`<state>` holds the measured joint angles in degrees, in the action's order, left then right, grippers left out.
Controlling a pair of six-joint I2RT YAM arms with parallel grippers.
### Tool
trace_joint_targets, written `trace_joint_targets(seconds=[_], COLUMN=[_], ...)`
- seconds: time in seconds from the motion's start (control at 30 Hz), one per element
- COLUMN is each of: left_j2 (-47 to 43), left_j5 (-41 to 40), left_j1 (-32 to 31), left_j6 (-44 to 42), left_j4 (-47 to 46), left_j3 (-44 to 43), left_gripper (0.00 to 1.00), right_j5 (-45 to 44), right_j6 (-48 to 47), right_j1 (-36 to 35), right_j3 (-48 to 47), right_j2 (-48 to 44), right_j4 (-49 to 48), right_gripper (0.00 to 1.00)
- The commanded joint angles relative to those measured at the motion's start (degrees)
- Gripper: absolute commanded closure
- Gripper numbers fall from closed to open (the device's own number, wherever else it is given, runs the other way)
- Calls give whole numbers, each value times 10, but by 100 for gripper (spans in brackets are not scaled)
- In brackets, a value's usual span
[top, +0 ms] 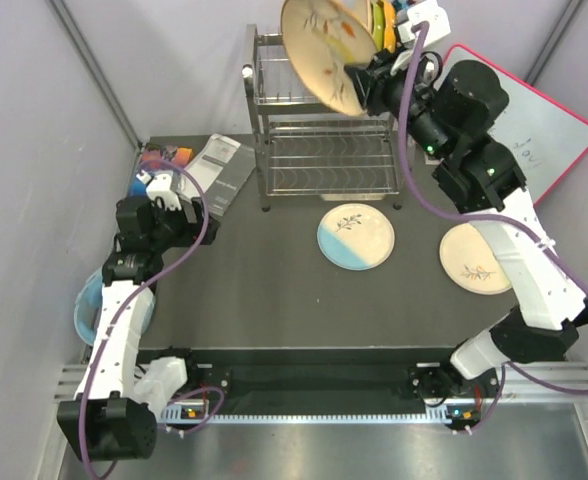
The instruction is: Load the plates into the dish rack
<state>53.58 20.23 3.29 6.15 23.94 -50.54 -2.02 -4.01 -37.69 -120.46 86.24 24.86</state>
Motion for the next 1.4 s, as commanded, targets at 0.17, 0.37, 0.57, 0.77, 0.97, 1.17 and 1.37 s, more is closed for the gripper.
trace_joint_targets(seconds=[0.17,0.37,0.57,0.77,0.97,1.17,1.37], left_j2=[-8,-23,-48,-62,-54,-21,-2], left_j5=[-25,-27,-50,-48,-36,-26,-18], left_j1=[1,1,0,-1,-7,-9,-11], left_j6=[54,59,54,52,40,46,47], left_j4=[-44,-43,-49,-62,-73,-93,-109], left_j3=[11,28,48,69,100,108,123], left_gripper=[3,3,1,1,1,1,1], right_j5=[-402,-399,-404,-402,-394,-380,-394], right_j6=[-289,-245,-220,-219,-204,-205,-193], right_j1=[-94,-86,-75,-46,-20,-4,1], right_j3=[-164,-250,-262,-268,-282,-289,-283], right_j2=[224,300,327,348,381,406,419], right_j4=[-587,-614,-613,-614,-603,-613,-595], right_gripper=[100,100,100,100,100,100,100])
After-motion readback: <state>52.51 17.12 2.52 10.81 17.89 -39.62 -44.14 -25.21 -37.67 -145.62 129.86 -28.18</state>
